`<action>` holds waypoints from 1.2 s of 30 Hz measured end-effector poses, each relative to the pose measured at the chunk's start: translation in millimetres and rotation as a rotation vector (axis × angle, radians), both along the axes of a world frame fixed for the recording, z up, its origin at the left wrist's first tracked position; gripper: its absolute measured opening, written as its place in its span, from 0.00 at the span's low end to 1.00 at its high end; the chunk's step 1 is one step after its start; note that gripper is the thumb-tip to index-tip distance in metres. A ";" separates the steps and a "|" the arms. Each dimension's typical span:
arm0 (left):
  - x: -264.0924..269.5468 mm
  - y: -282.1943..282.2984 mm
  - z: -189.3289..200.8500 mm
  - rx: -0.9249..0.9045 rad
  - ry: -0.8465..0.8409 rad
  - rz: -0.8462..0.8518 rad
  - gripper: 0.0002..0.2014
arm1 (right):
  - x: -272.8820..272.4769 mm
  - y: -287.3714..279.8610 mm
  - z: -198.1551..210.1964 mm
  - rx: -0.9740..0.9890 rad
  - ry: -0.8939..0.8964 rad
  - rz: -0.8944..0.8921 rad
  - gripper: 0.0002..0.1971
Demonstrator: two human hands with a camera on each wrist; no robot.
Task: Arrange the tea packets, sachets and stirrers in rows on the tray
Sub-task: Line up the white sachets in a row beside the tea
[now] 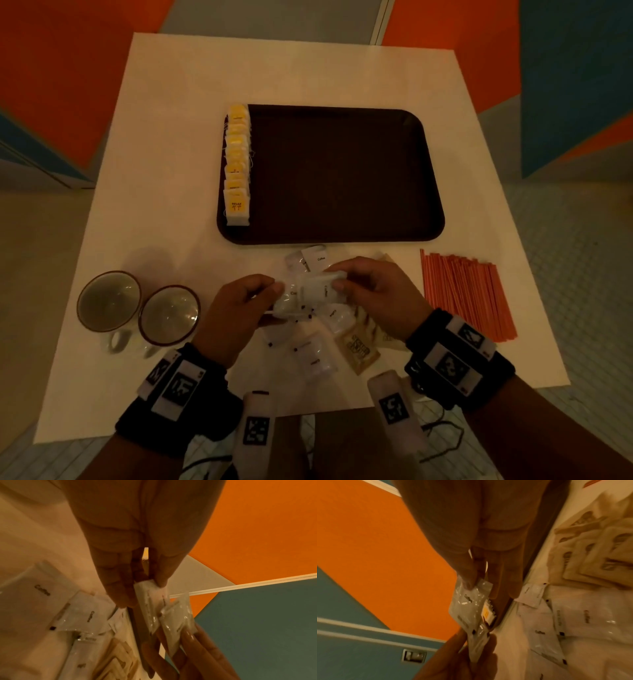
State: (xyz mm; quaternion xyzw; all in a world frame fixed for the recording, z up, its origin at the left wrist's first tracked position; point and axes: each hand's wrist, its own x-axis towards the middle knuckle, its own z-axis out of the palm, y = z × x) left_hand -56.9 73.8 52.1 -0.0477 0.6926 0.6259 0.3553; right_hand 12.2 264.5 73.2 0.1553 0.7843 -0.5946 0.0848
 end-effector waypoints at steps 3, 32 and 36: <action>-1.1 5.4 5.8 0.078 -0.081 -0.070 0.09 | -11.0 -10.6 1.7 0.119 -0.010 0.116 0.17; 35.0 -55.4 -31.0 -0.037 -0.193 -0.083 0.09 | 31.3 -48.4 -61.9 0.731 -0.314 0.616 0.31; 31.0 -49.5 -39.3 -0.340 0.165 -0.232 0.06 | 21.7 -49.9 -60.6 0.728 -0.294 0.659 0.22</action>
